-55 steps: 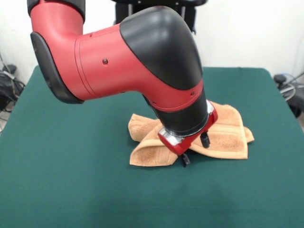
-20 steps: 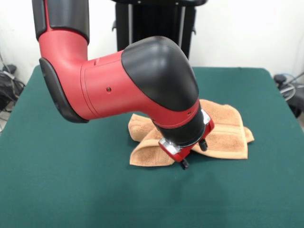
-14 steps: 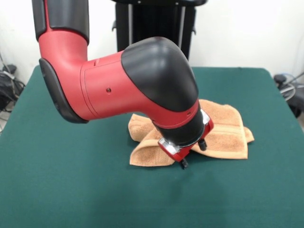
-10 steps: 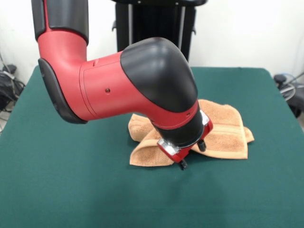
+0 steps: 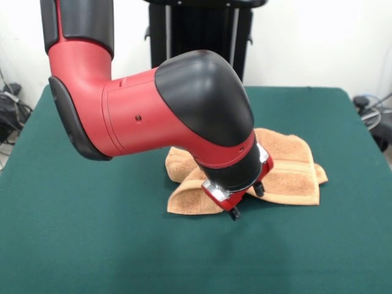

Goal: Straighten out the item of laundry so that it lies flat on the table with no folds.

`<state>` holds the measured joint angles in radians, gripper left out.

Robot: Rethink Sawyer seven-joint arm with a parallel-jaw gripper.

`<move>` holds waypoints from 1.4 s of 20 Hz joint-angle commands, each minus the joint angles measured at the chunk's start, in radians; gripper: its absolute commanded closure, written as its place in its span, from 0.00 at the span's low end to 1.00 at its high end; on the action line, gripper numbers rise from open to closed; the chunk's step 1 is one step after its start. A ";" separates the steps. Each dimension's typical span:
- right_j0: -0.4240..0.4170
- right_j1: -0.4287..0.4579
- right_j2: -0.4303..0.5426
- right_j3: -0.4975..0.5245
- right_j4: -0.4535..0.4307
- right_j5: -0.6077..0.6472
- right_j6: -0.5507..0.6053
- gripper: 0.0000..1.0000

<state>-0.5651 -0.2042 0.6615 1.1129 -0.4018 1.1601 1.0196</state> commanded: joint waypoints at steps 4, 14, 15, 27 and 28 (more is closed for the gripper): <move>0.029 0.022 -0.074 -0.015 -0.058 0.061 -0.045 0.00; 0.037 0.038 -0.090 -0.027 -0.098 0.027 -0.066 0.00; 0.035 0.037 -0.092 -0.022 -0.101 0.017 -0.062 0.00; 0.009 0.025 -0.110 0.058 -0.117 -0.060 -0.024 0.00; 0.009 0.026 -0.111 0.059 -0.116 -0.060 -0.024 0.00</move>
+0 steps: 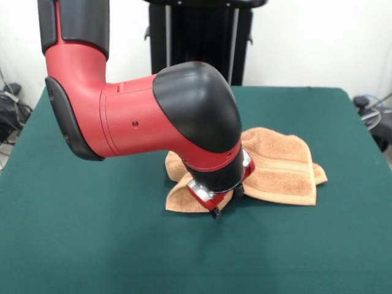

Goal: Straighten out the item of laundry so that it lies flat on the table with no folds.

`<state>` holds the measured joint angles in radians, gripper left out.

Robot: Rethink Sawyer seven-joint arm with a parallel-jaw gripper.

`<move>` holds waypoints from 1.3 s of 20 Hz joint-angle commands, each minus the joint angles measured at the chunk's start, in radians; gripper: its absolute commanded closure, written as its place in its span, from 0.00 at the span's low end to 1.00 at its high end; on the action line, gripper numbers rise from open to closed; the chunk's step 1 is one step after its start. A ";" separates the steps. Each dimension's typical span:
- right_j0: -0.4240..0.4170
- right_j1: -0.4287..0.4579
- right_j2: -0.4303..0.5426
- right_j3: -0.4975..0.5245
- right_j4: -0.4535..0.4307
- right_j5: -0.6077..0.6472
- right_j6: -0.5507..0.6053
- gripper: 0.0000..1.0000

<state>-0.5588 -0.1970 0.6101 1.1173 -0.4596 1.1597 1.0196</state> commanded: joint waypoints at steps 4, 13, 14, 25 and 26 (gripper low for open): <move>0.001 0.018 -0.060 0.060 -0.059 -0.063 -0.022 0.00; 0.005 0.019 -0.062 0.058 -0.064 -0.064 -0.016 0.00; 0.005 0.020 -0.062 0.058 -0.064 -0.067 -0.014 0.00; 0.006 0.024 -0.059 0.065 -0.070 -0.104 -0.001 0.00; 0.005 0.021 -0.059 0.072 -0.067 -0.107 0.005 0.00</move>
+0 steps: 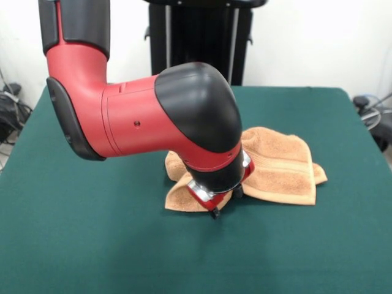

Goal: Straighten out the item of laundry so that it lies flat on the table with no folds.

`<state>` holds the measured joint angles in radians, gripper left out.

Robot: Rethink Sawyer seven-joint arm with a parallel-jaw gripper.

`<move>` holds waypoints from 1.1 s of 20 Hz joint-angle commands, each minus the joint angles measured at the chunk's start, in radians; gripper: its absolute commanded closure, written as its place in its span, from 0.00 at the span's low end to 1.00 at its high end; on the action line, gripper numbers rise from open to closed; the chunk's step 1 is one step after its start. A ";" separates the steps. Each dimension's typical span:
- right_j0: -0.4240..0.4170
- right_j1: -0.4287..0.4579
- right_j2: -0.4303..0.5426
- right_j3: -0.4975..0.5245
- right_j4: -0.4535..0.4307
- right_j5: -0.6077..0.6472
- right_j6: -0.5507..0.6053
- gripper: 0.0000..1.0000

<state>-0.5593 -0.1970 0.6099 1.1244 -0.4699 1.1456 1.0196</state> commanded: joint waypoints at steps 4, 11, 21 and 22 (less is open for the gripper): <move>0.005 0.009 -0.063 0.097 -0.051 -0.111 0.028 0.00; 0.006 0.011 -0.063 0.095 -0.046 -0.112 0.030 0.00; 0.006 0.010 -0.060 0.116 -0.038 -0.122 0.050 0.00; 0.006 0.010 -0.060 0.119 -0.037 -0.124 0.053 0.00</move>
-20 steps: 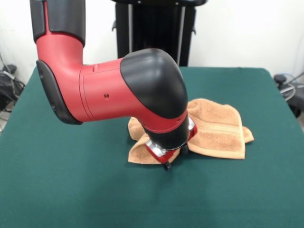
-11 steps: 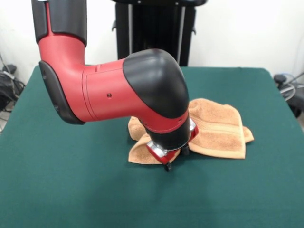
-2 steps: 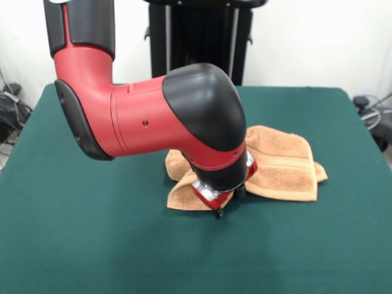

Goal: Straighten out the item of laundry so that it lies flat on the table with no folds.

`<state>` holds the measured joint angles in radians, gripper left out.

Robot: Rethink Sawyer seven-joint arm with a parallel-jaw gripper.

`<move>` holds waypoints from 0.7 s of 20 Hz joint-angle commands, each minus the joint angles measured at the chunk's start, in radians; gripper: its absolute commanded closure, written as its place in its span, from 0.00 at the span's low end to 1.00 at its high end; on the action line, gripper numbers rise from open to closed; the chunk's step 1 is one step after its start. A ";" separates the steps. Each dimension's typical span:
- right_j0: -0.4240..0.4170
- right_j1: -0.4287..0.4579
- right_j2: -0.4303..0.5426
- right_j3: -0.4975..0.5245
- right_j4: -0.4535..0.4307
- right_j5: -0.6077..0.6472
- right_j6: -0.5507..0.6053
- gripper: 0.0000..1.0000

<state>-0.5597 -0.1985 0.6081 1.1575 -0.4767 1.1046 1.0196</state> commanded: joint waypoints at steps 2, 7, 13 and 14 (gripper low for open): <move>0.008 0.010 -0.058 0.091 -0.028 -0.086 0.059 0.00; -0.003 0.003 -0.059 0.110 -0.027 -0.094 0.060 0.00; -0.011 0.003 -0.060 0.113 -0.028 -0.095 0.051 0.00; -0.010 0.004 -0.059 0.112 -0.026 -0.092 0.049 0.00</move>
<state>-0.5638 -0.2024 0.6081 1.1685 -0.4767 1.0895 1.0196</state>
